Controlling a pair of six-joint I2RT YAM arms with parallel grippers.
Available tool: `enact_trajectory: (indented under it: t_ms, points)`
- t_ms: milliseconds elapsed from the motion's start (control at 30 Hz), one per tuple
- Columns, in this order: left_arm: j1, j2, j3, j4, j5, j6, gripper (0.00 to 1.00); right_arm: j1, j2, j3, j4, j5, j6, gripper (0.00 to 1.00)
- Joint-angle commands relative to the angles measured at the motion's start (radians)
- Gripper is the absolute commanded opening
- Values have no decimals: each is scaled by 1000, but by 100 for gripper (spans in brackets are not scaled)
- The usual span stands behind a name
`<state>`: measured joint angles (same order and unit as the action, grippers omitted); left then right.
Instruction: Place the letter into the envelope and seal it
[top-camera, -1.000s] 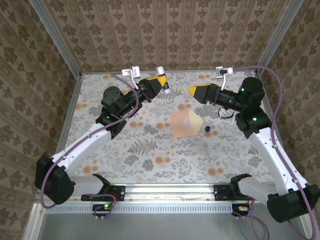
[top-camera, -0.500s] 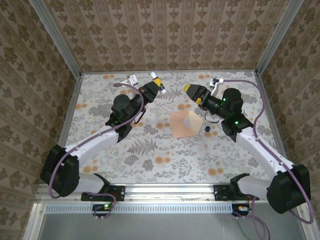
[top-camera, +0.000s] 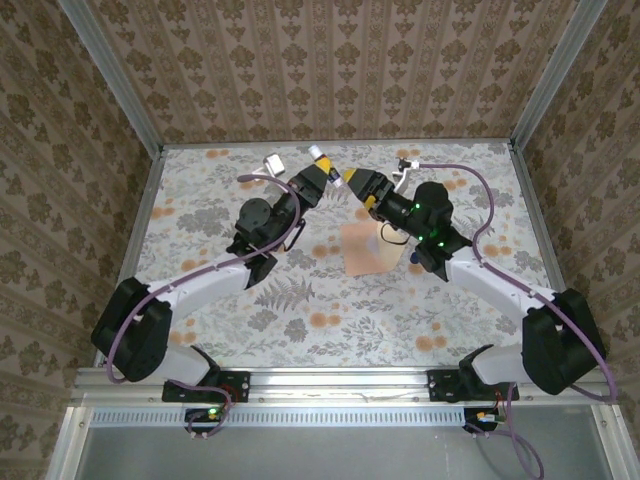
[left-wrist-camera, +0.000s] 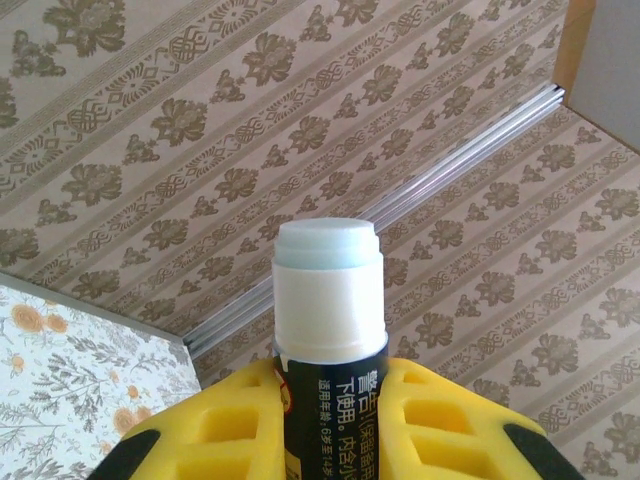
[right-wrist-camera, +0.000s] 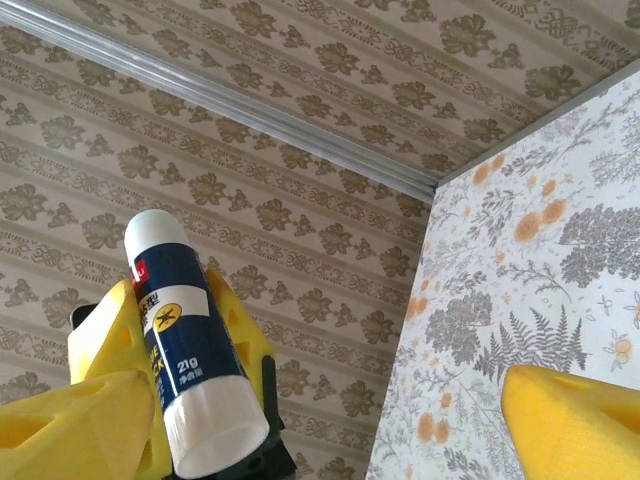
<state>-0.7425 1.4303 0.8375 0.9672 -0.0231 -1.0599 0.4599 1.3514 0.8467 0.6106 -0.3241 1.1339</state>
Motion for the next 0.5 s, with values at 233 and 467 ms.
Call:
enact_trajectory:
  t_ms: [233,467]
  points:
    - [-18,29,-11,127,-38,-64,0,26,61,25,162,36,36,87]
    - [-26,60,-11,161,-48,-99,0,31,86,42,202,18,48,84]
